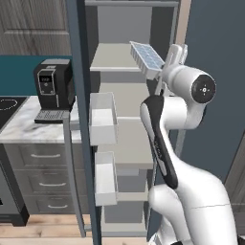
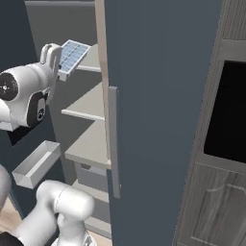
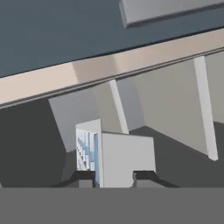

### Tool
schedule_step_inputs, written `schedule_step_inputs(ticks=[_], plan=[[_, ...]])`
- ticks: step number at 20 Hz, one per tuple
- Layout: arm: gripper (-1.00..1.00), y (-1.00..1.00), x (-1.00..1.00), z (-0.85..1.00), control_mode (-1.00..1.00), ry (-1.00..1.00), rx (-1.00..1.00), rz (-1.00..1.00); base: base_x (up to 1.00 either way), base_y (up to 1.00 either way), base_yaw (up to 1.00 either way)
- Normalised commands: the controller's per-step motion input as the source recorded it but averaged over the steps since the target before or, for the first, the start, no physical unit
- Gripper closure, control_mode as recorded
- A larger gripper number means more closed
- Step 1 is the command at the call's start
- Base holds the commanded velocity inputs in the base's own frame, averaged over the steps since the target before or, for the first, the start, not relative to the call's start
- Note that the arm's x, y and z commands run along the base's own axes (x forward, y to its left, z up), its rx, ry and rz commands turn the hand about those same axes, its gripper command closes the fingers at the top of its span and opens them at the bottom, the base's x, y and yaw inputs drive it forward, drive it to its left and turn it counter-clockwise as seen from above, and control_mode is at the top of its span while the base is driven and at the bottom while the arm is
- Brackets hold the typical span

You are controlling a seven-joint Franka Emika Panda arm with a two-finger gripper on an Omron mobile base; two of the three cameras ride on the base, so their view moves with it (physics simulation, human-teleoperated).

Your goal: The ice cube tray has been filled with water. Take the tray and place it in the freezer to make ice. Close the freezer door after placing the tray.

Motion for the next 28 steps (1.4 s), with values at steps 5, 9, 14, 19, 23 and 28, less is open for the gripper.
schedule_step_inputs(ticks=[5, 9, 14, 19, 23, 28], plan=[[1.0, 0.0, 0.74, 0.0, -1.0, 0.05, 0.0, -0.06, 0.0, 0.0, 0.0], [1.0, 0.0, 0.72, 0.0, -1.0, 0.06, 0.0, -0.1, 0.0, 0.0, 0.0], [1.0, -0.04, 0.55, 0.0, -1.0, 0.06, 0.0, -0.06, 0.0, 0.0, 0.0], [1.0, -0.07, 0.55, -0.11, -1.0, 0.04, 0.0, -0.03, 0.0, 0.0, 0.0], [1.0, -0.12, 0.55, -0.16, -1.0, 0.02, 0.0, -0.01, 0.0, 0.0, 0.0], [1.0, -0.05, 0.55, -0.24, -1.0, 0.0, 0.0, 0.0, 0.0, 0.0, 0.0]])
